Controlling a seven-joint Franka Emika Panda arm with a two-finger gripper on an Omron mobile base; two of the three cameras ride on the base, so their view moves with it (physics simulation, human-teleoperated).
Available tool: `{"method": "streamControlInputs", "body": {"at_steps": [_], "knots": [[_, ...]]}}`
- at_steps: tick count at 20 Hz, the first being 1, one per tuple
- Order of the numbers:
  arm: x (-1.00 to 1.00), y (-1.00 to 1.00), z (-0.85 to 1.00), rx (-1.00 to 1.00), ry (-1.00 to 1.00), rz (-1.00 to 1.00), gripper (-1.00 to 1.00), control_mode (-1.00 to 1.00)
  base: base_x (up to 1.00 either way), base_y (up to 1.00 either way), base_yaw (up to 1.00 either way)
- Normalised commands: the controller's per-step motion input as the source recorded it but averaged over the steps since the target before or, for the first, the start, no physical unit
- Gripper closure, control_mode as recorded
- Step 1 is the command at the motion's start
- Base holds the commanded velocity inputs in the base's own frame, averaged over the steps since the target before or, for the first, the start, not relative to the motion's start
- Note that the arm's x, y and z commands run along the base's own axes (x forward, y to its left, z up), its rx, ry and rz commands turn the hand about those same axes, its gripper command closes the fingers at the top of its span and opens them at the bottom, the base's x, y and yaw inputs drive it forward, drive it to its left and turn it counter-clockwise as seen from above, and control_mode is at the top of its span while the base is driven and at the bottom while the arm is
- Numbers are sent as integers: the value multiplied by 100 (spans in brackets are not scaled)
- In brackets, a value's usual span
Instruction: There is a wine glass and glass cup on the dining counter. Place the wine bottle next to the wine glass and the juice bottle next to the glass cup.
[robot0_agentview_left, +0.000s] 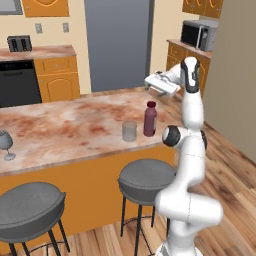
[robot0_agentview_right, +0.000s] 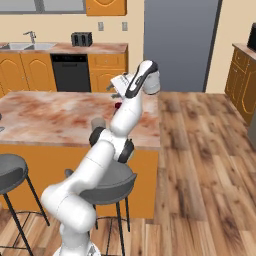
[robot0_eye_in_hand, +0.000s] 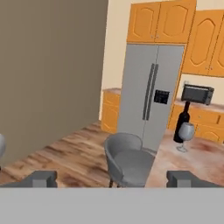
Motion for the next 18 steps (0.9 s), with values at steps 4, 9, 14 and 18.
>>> {"method": "streamControlInputs", "body": {"at_steps": [4, 9, 14, 18], "knots": [[-100, -32, 38, 5, 62, -19, -100, -100, 0, 0, 0], [-100, -38, 7, 1, 55, -19, -100, -100, 0, 0, 0], [-100, -31, -6, -3, 22, -15, -100, -100, 0, 0, 0], [-100, -21, -31, -14, 1, -9, -100, -100, 0, 0, 0]]}}
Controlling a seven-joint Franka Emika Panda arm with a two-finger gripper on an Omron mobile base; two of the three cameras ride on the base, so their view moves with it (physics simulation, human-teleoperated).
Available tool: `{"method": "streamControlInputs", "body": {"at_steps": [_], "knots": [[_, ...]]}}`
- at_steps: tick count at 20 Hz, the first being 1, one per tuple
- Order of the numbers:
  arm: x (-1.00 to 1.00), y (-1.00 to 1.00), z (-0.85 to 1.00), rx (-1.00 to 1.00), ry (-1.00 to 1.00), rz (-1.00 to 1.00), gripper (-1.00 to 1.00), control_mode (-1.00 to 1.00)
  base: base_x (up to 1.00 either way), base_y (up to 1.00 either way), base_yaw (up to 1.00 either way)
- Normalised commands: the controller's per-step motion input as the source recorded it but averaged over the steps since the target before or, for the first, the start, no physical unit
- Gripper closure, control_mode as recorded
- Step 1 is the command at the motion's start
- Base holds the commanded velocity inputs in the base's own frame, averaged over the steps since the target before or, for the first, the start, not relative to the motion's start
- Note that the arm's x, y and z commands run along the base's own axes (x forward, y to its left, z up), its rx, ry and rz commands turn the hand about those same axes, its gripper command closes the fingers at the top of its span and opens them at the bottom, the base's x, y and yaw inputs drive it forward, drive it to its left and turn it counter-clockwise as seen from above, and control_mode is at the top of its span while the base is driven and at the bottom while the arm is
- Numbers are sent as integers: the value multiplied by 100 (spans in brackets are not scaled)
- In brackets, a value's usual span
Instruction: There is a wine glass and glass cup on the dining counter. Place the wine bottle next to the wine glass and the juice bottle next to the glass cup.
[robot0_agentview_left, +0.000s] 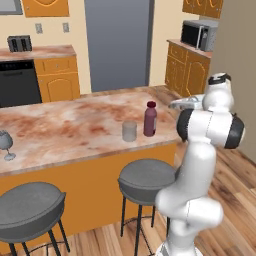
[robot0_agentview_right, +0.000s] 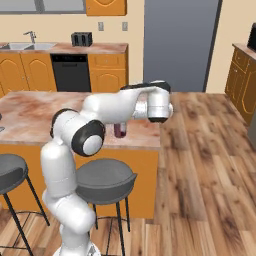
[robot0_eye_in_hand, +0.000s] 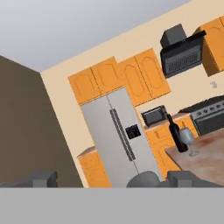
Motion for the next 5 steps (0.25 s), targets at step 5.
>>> {"method": "streamControlInputs", "body": {"at_steps": [5], "knots": [[-100, -23, -45, -17, 0, -5, -100, -100, 0, 0, 0]]}}
